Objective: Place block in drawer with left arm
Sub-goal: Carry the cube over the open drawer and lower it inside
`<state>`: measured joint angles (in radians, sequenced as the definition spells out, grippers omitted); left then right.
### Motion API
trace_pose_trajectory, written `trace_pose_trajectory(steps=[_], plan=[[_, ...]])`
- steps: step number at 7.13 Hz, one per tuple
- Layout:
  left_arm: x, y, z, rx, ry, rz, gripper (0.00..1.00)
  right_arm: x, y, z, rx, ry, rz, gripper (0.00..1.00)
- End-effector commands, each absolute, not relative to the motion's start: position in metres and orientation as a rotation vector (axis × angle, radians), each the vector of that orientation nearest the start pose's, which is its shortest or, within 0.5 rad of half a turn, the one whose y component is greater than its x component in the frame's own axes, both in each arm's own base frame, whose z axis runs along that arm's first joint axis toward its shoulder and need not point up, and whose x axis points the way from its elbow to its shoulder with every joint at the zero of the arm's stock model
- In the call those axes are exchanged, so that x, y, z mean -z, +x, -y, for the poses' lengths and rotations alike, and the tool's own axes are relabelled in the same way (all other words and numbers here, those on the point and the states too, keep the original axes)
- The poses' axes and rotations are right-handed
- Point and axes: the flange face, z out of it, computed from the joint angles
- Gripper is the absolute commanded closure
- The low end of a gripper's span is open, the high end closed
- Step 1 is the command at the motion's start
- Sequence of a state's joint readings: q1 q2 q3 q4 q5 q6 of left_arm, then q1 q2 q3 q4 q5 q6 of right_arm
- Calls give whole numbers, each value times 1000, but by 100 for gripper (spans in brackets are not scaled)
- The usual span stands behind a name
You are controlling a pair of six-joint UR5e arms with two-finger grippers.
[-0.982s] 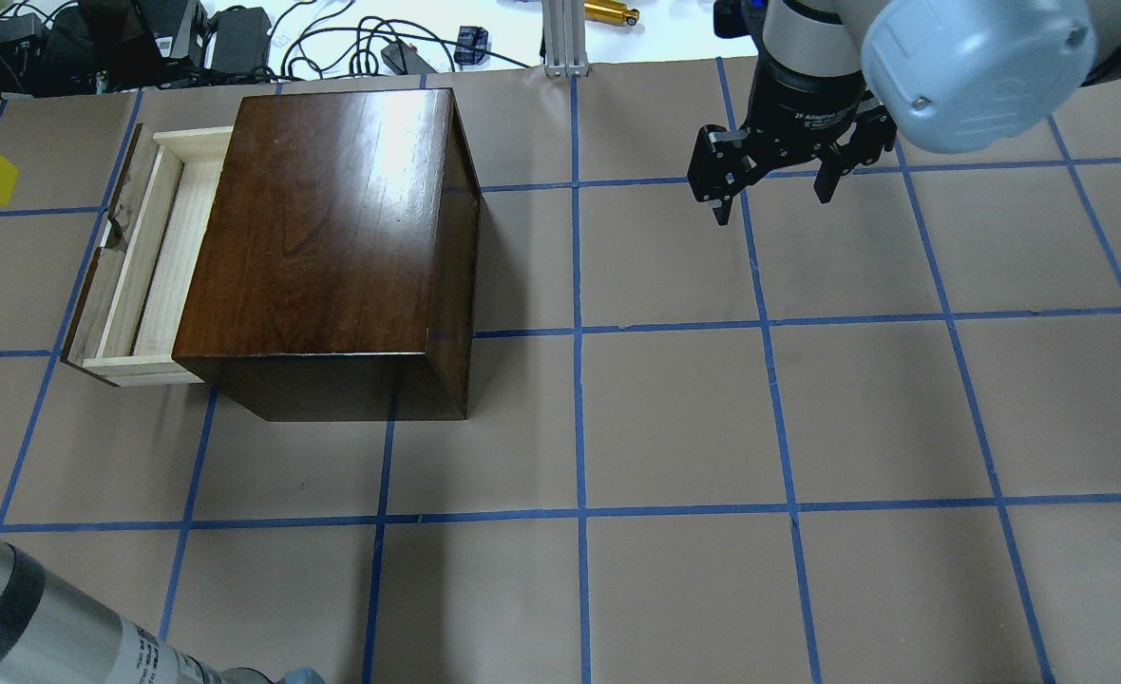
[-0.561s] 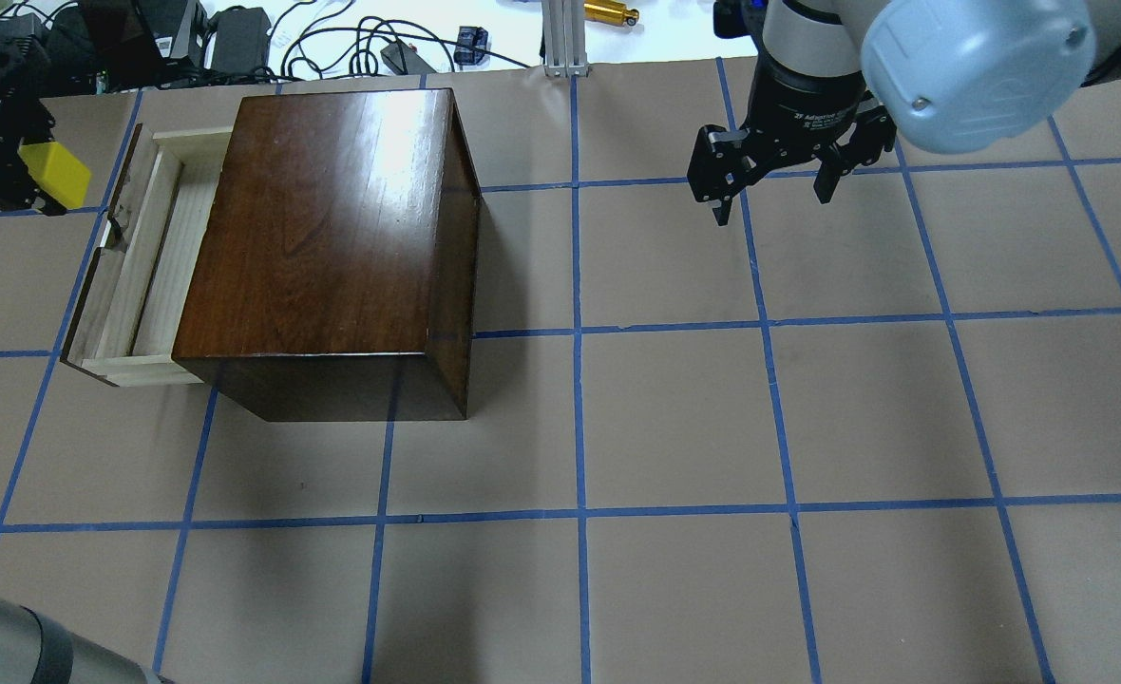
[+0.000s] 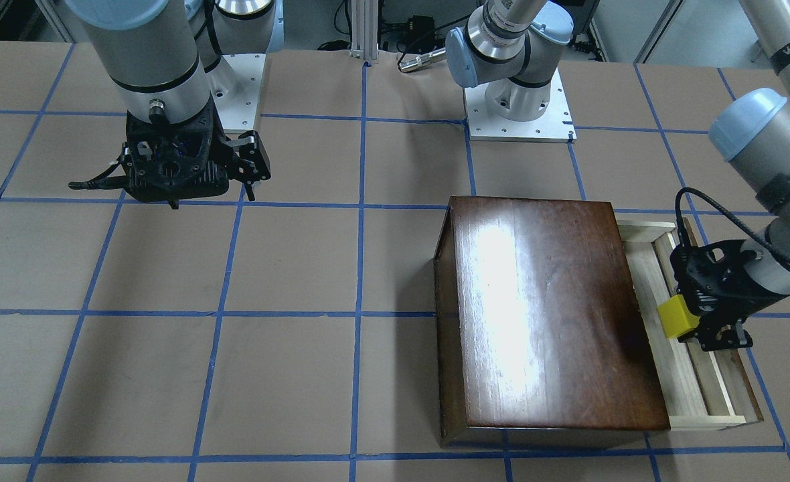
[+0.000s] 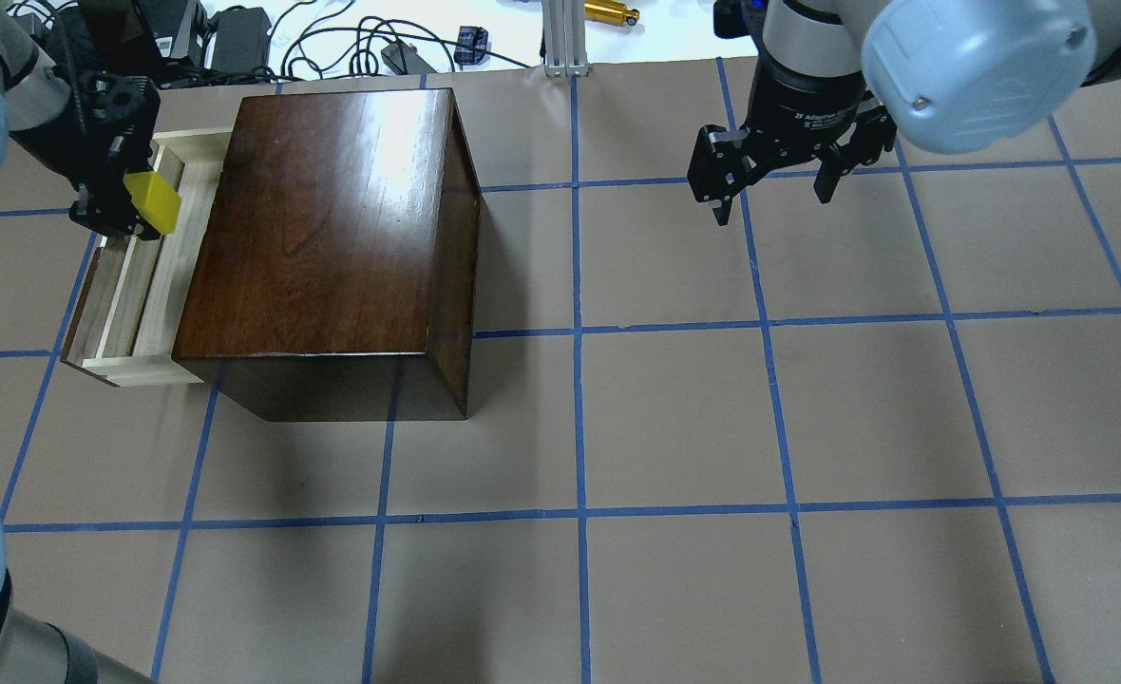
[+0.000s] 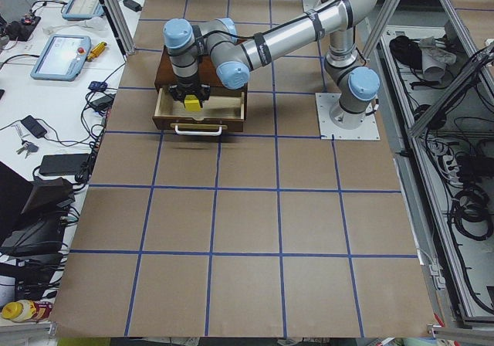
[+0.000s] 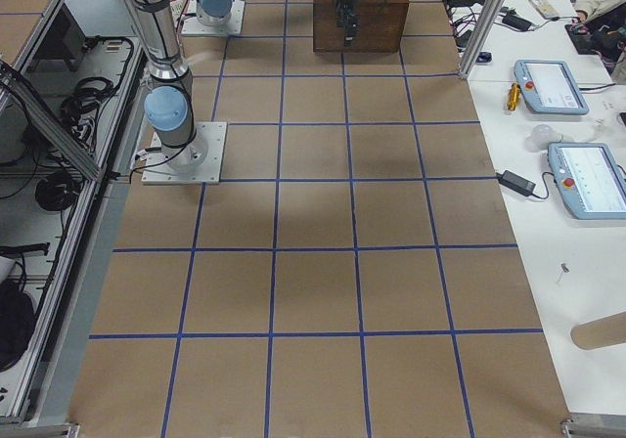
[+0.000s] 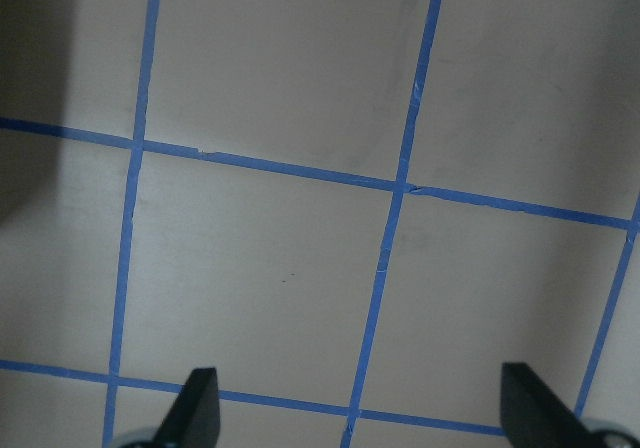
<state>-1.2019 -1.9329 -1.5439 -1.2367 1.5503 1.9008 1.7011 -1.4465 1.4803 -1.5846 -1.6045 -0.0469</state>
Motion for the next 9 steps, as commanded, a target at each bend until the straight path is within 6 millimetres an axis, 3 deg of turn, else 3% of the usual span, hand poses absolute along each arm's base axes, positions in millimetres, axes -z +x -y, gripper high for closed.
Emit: trace_pose_trajectory(steps=[1, 2, 3, 4, 6, 9], plan=[[-309, 90, 622, 50, 2209, -2286, 99, -469, 199, 521, -29, -280, -3164, 0], [-307, 90, 621, 48, 2210, -2294, 79, -469, 199, 521, -29, -283, -3163, 0], [-307, 91, 620, 38, 2144, -2366, 1, -469, 199, 521, -29, -283, -3163, 0], [-315, 92, 618, 42, 2090, -2401, 0, -469, 199, 521, -29, -280, -3164, 0], [-361, 75, 602, 60, 2093, -2390, 0, -469, 199, 521, -29, -283, -3163, 0], [-459, 48, 537, 72, 1920, -2565, 0, -469, 199, 521, -29, -280, -3164, 0]])
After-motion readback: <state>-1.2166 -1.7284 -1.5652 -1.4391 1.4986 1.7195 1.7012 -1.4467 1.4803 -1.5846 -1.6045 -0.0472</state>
